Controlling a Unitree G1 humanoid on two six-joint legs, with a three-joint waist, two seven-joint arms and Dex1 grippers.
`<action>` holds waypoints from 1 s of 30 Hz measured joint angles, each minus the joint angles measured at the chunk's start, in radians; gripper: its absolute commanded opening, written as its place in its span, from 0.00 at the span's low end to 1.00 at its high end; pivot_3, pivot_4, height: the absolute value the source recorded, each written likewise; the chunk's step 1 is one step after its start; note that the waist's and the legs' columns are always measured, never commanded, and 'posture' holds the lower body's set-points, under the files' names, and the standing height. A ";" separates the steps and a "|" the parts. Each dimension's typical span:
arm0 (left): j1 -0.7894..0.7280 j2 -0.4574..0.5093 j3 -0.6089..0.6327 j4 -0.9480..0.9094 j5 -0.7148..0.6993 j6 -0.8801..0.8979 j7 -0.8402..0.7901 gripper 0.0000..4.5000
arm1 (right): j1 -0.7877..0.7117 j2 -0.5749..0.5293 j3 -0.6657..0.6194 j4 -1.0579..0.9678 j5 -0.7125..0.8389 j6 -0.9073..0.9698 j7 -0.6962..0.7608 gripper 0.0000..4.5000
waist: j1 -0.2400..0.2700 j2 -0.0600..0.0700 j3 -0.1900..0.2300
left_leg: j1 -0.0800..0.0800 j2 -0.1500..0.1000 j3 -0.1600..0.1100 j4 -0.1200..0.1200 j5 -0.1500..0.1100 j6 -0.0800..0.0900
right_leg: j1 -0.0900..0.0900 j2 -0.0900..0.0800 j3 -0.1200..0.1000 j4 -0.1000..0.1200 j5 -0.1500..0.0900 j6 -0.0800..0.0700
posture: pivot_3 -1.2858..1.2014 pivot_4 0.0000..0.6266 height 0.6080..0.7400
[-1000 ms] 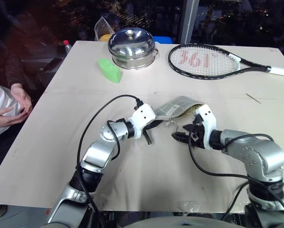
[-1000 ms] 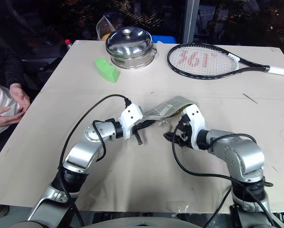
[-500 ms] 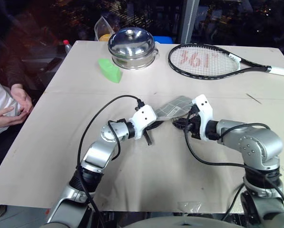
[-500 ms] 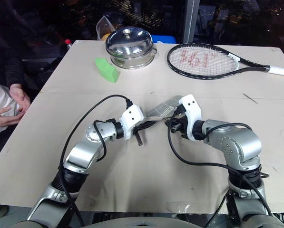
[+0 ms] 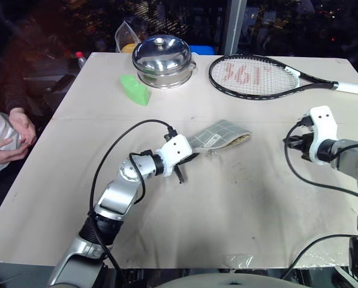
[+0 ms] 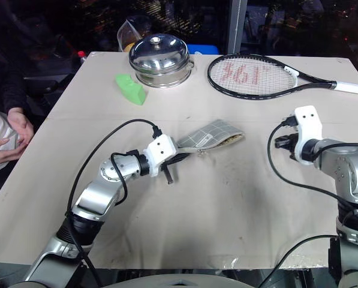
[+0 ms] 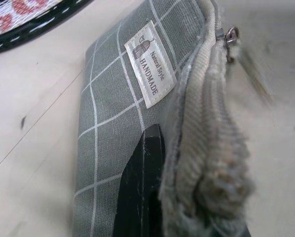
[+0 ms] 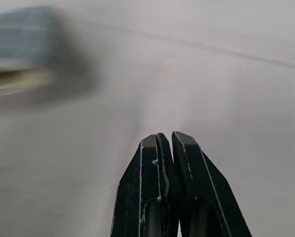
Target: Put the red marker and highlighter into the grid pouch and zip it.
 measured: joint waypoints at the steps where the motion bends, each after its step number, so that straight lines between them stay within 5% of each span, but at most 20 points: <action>1: -0.002 -0.009 0.006 0.000 -0.007 0.018 0.002 0.00 | 0.014 0.040 0.007 -0.055 0.050 0.007 0.022 0.21 | 0.001 0.000 0.000 | 0.000 0.001 0.000 0.000 0.000 0.000 | 0.000 0.001 0.000 0.000 0.000 0.000 | 0.52 0.24 1.00; 5: -0.006 -0.028 0.010 -0.009 -0.043 0.067 0.001 0.00 | 0.039 0.197 0.062 -0.138 0.105 0.036 -0.026 0.60 | 0.002 0.000 0.000 | 0.000 0.000 0.001 0.001 0.000 0.000 | 0.000 -0.001 0.001 0.000 0.000 0.000 | 0.52 0.24 1.00; 23: -0.007 -0.013 0.015 -0.030 -0.067 0.088 -0.005 0.00 | 0.006 0.421 0.186 -0.045 0.095 -0.055 -0.168 0.60 | 0.002 0.000 0.000 | 0.000 -0.003 0.001 0.001 0.001 -0.002 | 0.000 0.002 0.001 0.001 0.001 0.001 | 0.52 0.24 1.00; 27: -0.007 -0.011 0.014 -0.043 -0.066 0.089 -0.003 0.00 | 0.005 0.443 0.182 -0.038 0.096 -0.069 -0.184 0.33 | 0.002 0.000 0.000 | 0.000 -0.003 0.000 0.001 0.001 -0.002 | 0.000 0.002 0.001 0.001 0.001 0.001 | 0.52 0.24 1.00; 30: -0.006 -0.007 0.014 -0.050 -0.066 0.093 -0.002 0.00 | 0.005 0.443 0.181 -0.038 0.096 -0.069 -0.192 0.33 | 0.002 0.000 0.000 | 0.000 -0.003 0.000 0.001 0.001 -0.002 | 0.000 0.002 0.001 0.001 0.001 0.001 | 0.52 0.24 1.00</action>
